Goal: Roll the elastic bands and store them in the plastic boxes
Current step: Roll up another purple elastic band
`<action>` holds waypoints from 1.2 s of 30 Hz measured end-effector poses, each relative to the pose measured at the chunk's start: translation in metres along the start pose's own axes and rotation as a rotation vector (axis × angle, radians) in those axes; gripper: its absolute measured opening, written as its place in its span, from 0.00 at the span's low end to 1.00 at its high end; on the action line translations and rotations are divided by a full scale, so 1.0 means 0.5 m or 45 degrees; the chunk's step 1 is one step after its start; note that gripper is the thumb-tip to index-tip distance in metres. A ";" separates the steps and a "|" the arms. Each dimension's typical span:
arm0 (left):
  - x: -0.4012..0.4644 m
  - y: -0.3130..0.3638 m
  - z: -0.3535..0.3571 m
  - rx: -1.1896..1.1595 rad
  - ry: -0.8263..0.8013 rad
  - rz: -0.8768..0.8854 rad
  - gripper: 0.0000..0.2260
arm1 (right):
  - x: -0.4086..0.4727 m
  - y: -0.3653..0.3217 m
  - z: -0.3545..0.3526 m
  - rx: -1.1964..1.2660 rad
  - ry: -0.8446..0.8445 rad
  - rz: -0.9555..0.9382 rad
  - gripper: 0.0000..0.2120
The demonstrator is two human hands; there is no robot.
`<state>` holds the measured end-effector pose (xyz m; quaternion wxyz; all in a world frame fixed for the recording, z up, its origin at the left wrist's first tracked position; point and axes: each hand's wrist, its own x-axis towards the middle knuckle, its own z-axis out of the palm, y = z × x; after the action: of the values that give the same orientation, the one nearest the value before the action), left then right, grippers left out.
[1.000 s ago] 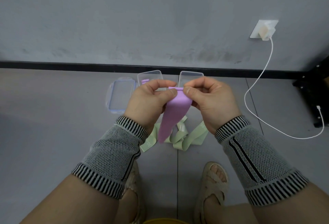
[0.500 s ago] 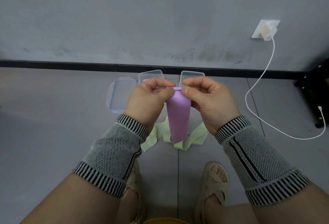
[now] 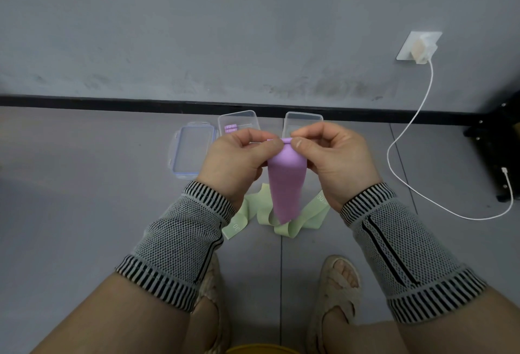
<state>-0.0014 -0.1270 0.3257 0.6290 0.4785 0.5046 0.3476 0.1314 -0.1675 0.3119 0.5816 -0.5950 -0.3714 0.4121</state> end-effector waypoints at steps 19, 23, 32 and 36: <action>0.003 0.001 -0.003 -0.079 0.004 0.098 0.08 | -0.006 -0.008 0.001 0.010 -0.052 0.057 0.08; 0.003 -0.006 -0.002 0.051 -0.017 0.063 0.08 | -0.004 -0.012 -0.001 0.084 0.008 0.070 0.08; -0.002 0.000 -0.001 0.130 -0.053 0.084 0.09 | 0.000 -0.008 -0.003 0.063 0.080 0.050 0.12; -0.003 0.003 -0.002 0.142 -0.068 0.095 0.11 | 0.002 -0.004 -0.001 0.003 0.072 0.028 0.14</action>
<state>-0.0029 -0.1277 0.3276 0.6012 0.5402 0.4881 0.3293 0.1323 -0.1669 0.3140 0.5879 -0.6097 -0.3481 0.4018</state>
